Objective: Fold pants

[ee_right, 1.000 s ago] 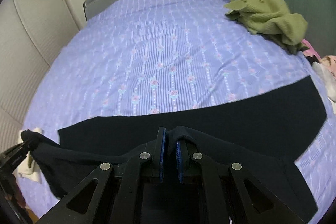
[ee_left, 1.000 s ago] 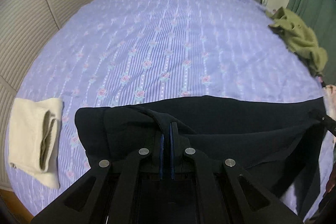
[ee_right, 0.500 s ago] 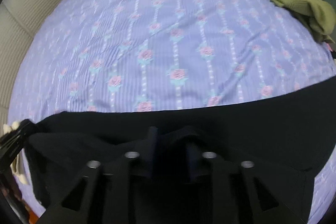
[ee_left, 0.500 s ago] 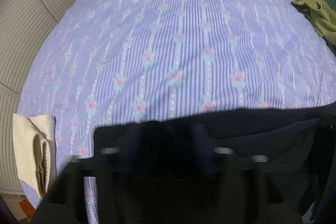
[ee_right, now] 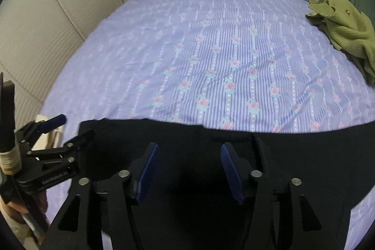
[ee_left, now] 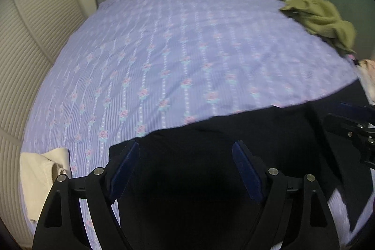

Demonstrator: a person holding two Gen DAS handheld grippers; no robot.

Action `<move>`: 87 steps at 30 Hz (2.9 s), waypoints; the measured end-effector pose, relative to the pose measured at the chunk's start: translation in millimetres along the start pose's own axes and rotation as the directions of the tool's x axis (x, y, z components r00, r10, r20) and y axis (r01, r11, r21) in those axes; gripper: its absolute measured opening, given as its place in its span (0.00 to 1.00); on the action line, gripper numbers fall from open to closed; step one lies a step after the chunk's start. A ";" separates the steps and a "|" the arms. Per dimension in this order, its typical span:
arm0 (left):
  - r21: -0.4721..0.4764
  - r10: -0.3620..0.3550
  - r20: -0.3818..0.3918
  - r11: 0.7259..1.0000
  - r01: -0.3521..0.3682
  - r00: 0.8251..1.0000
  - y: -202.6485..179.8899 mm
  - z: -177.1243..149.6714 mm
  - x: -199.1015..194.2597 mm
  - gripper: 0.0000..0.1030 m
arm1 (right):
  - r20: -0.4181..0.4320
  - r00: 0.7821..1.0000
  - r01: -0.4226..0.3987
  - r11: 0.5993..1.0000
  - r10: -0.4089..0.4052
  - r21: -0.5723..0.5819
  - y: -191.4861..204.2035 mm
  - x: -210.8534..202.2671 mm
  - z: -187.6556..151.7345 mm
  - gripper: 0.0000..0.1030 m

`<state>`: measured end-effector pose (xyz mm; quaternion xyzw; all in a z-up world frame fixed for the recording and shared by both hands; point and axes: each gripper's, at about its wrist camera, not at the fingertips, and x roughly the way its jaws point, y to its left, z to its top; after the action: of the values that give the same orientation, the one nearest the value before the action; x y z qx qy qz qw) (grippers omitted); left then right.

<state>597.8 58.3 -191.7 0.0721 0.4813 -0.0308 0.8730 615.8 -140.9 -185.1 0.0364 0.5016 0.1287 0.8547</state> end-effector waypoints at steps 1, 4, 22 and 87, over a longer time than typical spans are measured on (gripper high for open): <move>0.014 -0.015 0.010 1.000 0.015 1.000 -3.4 -2.7 -11.2 0.79 | 0.009 1.000 0.013 1.000 -0.013 0.000 0.6 -15.9 -8.8 0.58; 0.038 -0.082 0.036 0.996 0.081 0.996 -14.5 -12.1 -47.9 0.81 | 0.028 0.998 0.051 0.999 -0.051 0.007 -2.8 -49.9 -28.7 0.58; 0.330 -0.272 0.044 0.912 0.243 0.961 -152.9 -100.5 -147.7 0.84 | -0.015 0.957 0.290 0.945 -0.291 0.150 -63.1 -192.5 -195.9 0.60; 0.204 -0.195 -0.094 0.956 0.211 0.976 -359.5 -66.0 -97.5 0.84 | -0.039 0.974 0.224 0.974 -0.225 -0.029 -309.8 -206.9 -177.8 0.37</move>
<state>446.2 -288.1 -178.6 0.1165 0.5116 -0.1690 0.8343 422.7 -504.5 -156.8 -0.0338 0.5187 0.0383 0.8534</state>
